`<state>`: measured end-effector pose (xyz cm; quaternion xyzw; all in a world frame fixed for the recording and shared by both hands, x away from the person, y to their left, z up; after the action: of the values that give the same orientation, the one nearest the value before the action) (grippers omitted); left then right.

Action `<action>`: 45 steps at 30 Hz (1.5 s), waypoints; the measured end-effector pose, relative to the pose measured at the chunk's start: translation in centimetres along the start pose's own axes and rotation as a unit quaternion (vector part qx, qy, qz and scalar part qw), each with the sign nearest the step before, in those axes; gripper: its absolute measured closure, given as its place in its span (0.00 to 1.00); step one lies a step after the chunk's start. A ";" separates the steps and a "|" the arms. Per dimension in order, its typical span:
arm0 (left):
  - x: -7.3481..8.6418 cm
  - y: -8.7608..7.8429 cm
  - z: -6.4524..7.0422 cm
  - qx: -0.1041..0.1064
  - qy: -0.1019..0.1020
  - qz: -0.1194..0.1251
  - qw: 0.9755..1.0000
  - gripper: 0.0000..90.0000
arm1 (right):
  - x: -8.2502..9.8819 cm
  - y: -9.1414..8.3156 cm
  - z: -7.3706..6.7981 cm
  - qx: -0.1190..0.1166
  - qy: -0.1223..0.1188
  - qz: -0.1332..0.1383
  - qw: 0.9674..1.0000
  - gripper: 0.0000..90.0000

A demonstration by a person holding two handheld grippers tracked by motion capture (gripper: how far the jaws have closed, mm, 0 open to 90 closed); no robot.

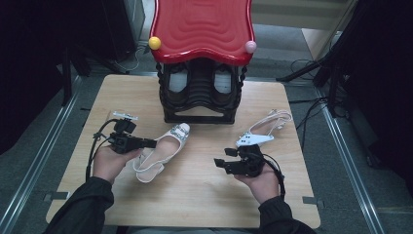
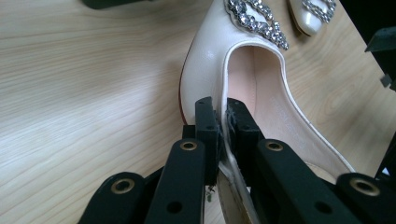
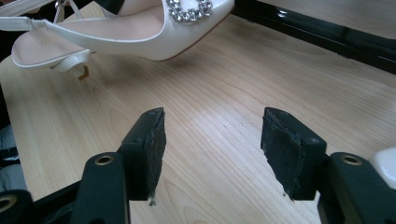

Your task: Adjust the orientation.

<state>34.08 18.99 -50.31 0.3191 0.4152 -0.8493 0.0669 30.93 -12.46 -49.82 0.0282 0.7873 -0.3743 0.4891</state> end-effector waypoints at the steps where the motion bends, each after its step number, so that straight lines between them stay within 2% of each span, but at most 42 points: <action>1: -0.1 0.3 0.3 0.000 0.003 -0.002 1.000 0.95 | 0.1 -0.1 0.0 0.002 0.001 0.001 1.000 0.46; 3: -0.3 1.0 0.8 0.004 0.014 -0.012 1.000 0.95 | 0.2 -0.3 0.1 0.005 0.004 0.000 1.000 0.46; 7: -0.7 2.1 1.6 0.005 0.029 -0.015 0.999 0.95 | 0.6 -0.8 0.3 0.014 0.007 0.003 1.000 0.46; 14: -1.1 4.4 2.6 0.016 0.039 -0.034 0.999 0.95 | 1.2 -1.8 0.7 0.027 0.017 0.009 0.999 0.47; 19: -1.1 5.8 2.4 0.019 0.033 -0.050 0.998 0.95 | 1.4 -2.0 0.8 0.034 0.019 0.012 0.999 0.47; 21: -1.0 6.4 2.0 0.013 0.034 -0.058 0.998 0.95 | 1.5 -2.0 0.7 0.035 0.021 0.011 0.999 0.47; 23: -1.0 6.9 1.5 0.013 0.021 -0.062 0.998 0.95 | 1.4 -1.7 0.9 0.041 0.022 0.016 0.999 0.48; 24: -1.0 7.0 1.4 0.015 0.018 -0.064 0.998 0.95 | 1.3 -1.5 0.9 0.040 0.028 0.019 0.999 0.48; 27: -0.9 7.2 1.1 0.008 0.023 -0.068 0.997 0.95 | 1.2 -0.8 1.0 0.043 0.025 0.022 0.999 0.48; 29: -0.7 7.3 1.1 -0.003 0.036 -0.074 0.997 0.94 | 1.3 -0.3 0.9 0.045 0.023 0.016 0.999 0.48; 33: -0.8 7.2 1.2 -0.003 0.046 -0.070 0.996 0.92 | 1.1 0.4 0.7 0.046 0.016 0.017 0.999 0.50; 35: -0.8 7.1 1.4 -0.007 0.060 -0.074 0.995 0.84 | 1.1 0.5 0.7 0.045 0.014 0.018 0.999 0.53; 37: -0.9 6.9 1.7 -0.001 0.068 -0.063 0.996 0.78 | 1.0 0.5 0.7 0.047 0.012 0.018 0.999 0.56; 41: -1.2 5.9 2.1 0.003 0.074 -0.053 0.996 0.67 | 0.9 0.6 0.6 0.047 0.013 0.020 0.999 0.62; 45: -1.4 4.3 2.3 0.007 0.078 -0.039 0.996 0.62 | 0.7 1.2 0.3 0.041 0.012 0.020 0.999 0.66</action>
<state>35.71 14.29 -51.34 0.3684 0.4251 -0.8268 -0.0015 31.29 -12.01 -51.15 0.0680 0.7767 -0.3959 0.4851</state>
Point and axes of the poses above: each handheld gripper's, and its own axes: y roughly forward along the jaws, x roughly out of its underside, z roughly to its right, the point moved 5 cm from there along y, roughly forward along the jaws, and after that the axes turned 4 degrees about z, right-handed, at the moved point
